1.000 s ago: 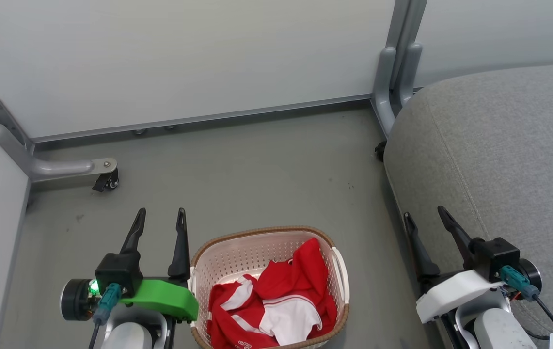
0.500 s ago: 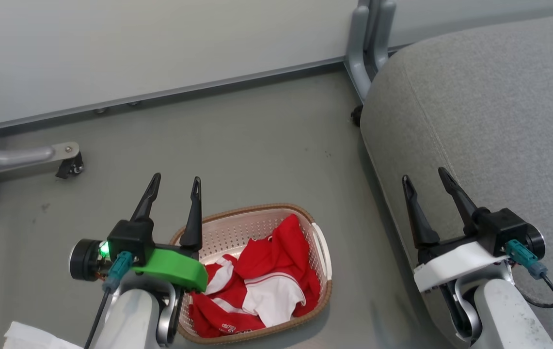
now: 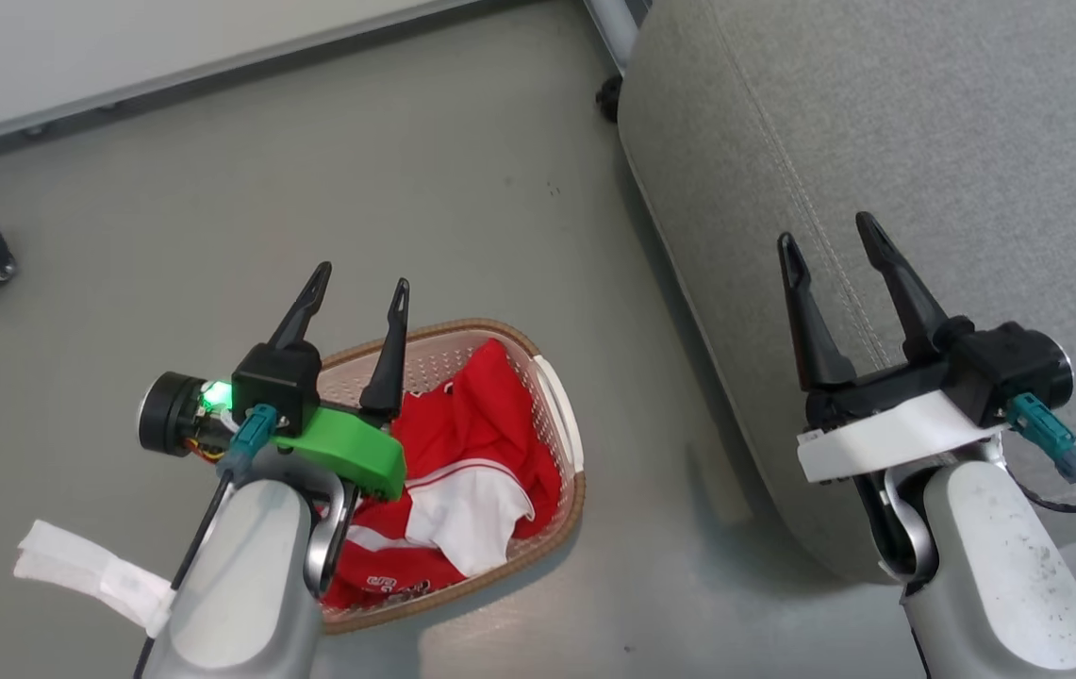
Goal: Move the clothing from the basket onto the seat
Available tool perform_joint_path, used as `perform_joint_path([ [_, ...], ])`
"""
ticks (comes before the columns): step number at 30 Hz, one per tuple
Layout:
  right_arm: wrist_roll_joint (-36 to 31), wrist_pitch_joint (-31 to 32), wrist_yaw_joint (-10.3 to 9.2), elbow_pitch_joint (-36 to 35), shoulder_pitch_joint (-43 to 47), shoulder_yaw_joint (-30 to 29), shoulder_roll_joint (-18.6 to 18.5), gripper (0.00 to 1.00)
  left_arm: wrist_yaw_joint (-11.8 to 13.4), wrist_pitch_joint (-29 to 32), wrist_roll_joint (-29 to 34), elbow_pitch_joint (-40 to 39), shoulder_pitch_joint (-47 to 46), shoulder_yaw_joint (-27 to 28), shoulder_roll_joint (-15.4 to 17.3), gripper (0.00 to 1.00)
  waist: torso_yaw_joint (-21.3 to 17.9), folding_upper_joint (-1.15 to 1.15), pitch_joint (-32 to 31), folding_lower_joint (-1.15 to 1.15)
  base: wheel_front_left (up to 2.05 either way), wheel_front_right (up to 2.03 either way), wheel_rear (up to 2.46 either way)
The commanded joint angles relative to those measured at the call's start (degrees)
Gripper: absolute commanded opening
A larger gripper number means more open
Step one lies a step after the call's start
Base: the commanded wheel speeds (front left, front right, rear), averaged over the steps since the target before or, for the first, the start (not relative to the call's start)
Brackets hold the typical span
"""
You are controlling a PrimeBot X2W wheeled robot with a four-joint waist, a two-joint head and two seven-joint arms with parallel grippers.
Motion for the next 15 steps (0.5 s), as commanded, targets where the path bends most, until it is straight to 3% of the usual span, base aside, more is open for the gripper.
perform_joint_path([
  [1,0.34,-0.28,-0.02,-0.69,-1.35,0.12,-0.15,1.0,-0.44,0.03,0.56,0.9,-2.02,-0.15,0.79,1.0,-4.64,0.0,5.77,0.0,0.0,0.0,0.0],
  [15,1.82,-0.28,-0.02,-5.32,-7.3,1.83,-0.13,1.0,-1.95,0.03,2.05,12.49,-12.46,-3.52,3.61,1.0,-8.7,0.0,18.27,0.0,0.0,0.0,0.0],
])
